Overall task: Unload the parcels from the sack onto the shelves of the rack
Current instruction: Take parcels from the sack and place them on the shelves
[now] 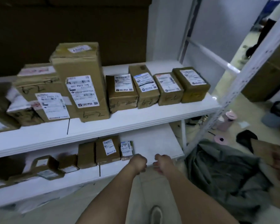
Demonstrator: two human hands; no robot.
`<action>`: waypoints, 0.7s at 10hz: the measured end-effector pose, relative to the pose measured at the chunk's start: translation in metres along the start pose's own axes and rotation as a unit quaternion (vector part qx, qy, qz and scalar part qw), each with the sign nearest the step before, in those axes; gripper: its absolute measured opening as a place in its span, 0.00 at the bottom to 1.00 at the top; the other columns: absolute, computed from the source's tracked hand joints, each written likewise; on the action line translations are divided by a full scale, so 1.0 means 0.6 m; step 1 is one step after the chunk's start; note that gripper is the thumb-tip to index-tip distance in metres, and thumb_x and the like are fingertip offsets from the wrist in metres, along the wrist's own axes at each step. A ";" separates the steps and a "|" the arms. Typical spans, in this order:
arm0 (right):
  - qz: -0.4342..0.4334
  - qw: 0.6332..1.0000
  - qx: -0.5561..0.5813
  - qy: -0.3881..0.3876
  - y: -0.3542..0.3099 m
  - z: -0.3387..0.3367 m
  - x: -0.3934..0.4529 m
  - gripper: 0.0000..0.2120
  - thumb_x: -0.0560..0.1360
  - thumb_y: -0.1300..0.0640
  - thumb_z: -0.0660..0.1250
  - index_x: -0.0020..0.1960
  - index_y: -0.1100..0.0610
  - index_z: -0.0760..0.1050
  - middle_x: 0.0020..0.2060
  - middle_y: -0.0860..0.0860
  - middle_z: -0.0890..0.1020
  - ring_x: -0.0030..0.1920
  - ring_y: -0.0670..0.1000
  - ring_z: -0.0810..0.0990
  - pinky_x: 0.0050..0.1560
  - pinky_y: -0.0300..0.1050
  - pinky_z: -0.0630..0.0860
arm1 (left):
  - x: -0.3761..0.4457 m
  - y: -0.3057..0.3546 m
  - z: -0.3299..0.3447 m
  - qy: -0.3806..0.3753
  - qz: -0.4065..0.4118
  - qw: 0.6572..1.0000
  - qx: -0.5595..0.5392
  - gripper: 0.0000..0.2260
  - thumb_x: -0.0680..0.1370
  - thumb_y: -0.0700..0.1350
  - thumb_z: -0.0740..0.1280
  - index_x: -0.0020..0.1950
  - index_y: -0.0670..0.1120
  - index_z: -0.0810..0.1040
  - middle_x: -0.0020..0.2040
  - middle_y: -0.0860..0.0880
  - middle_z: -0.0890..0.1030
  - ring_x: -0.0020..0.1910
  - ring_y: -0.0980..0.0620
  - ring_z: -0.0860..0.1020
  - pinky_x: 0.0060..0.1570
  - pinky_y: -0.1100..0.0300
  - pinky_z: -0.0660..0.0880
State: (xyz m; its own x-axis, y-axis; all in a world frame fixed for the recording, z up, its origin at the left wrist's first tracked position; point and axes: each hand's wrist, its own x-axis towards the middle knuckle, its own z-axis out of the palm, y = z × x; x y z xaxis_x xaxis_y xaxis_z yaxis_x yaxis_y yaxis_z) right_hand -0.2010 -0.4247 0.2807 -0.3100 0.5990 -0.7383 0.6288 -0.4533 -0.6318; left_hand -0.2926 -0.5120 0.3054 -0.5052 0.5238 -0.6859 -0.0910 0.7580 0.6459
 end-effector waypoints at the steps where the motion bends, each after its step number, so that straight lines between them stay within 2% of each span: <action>1: -0.002 1.000 0.022 0.017 0.005 -0.059 -0.044 0.09 0.78 0.59 0.58 0.40 0.60 0.67 0.33 0.55 0.75 0.29 0.53 0.72 0.32 0.40 0.61 | -0.046 0.041 0.046 -0.025 -0.003 0.999 0.038 0.13 0.81 0.39 0.57 0.36 0.46 0.68 0.35 0.50 0.73 0.30 0.55 0.71 0.28 0.64 0.69; 2: 0.010 0.999 0.033 0.039 0.023 -0.139 -0.059 0.08 0.78 0.58 0.58 0.41 0.60 0.68 0.35 0.54 0.75 0.29 0.52 0.73 0.32 0.40 0.62 | -0.056 0.078 0.094 -0.047 0.008 0.996 0.076 0.12 0.81 0.39 0.57 0.37 0.46 0.68 0.35 0.49 0.73 0.31 0.54 0.72 0.29 0.63 0.70; 3: 0.033 0.996 0.058 0.065 0.049 -0.225 -0.057 0.08 0.79 0.56 0.59 0.51 0.60 0.71 0.38 0.54 0.76 0.33 0.52 0.73 0.34 0.41 0.64 | -0.071 0.127 0.161 -0.068 0.031 0.992 0.097 0.13 0.81 0.39 0.57 0.36 0.46 0.68 0.36 0.49 0.73 0.31 0.54 0.72 0.30 0.63 0.69; 4: 0.048 0.992 0.077 0.089 0.075 -0.322 -0.042 0.10 0.81 0.55 0.57 0.54 0.60 0.71 0.43 0.55 0.77 0.36 0.53 0.75 0.33 0.41 0.67 | -0.072 0.171 0.241 -0.098 0.045 0.986 0.124 0.11 0.80 0.39 0.57 0.38 0.45 0.68 0.43 0.45 0.76 0.39 0.49 0.76 0.34 0.60 0.68; 5: 0.055 0.990 0.085 0.102 0.099 -0.422 -0.005 0.09 0.80 0.57 0.58 0.43 0.59 0.71 0.38 0.55 0.75 0.33 0.53 0.74 0.28 0.39 0.64 | -0.065 0.214 0.332 -0.117 0.050 0.982 0.140 0.07 0.80 0.39 0.57 0.42 0.44 0.69 0.51 0.43 0.75 0.46 0.45 0.76 0.37 0.59 0.68; 6: 0.053 0.990 0.068 0.116 0.113 -0.522 0.038 0.12 0.78 0.59 0.59 0.37 0.60 0.70 0.29 0.55 0.70 0.29 0.53 0.71 0.29 0.38 0.65 | -0.051 0.259 0.423 -0.117 0.044 0.985 0.122 0.08 0.80 0.42 0.56 0.53 0.41 0.72 0.50 0.43 0.75 0.41 0.47 0.75 0.32 0.62 0.65; 7: 0.054 0.990 0.045 0.121 0.121 -0.622 0.067 0.11 0.78 0.58 0.60 0.40 0.63 0.73 0.31 0.57 0.74 0.30 0.55 0.73 0.32 0.39 0.68 | -0.032 0.300 0.517 -0.127 0.042 0.982 0.134 0.10 0.81 0.41 0.56 0.40 0.46 0.69 0.48 0.43 0.73 0.36 0.50 0.73 0.31 0.62 0.65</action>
State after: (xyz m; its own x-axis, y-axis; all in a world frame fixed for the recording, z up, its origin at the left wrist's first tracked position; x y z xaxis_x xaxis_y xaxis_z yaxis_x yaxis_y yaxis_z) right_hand 0.0984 -0.1874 0.2929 -0.0563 0.6794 -0.7316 0.5788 -0.5749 -0.5784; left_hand -0.0330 -0.2652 0.3310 -0.2682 0.6427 -0.7176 0.1885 0.7655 0.6152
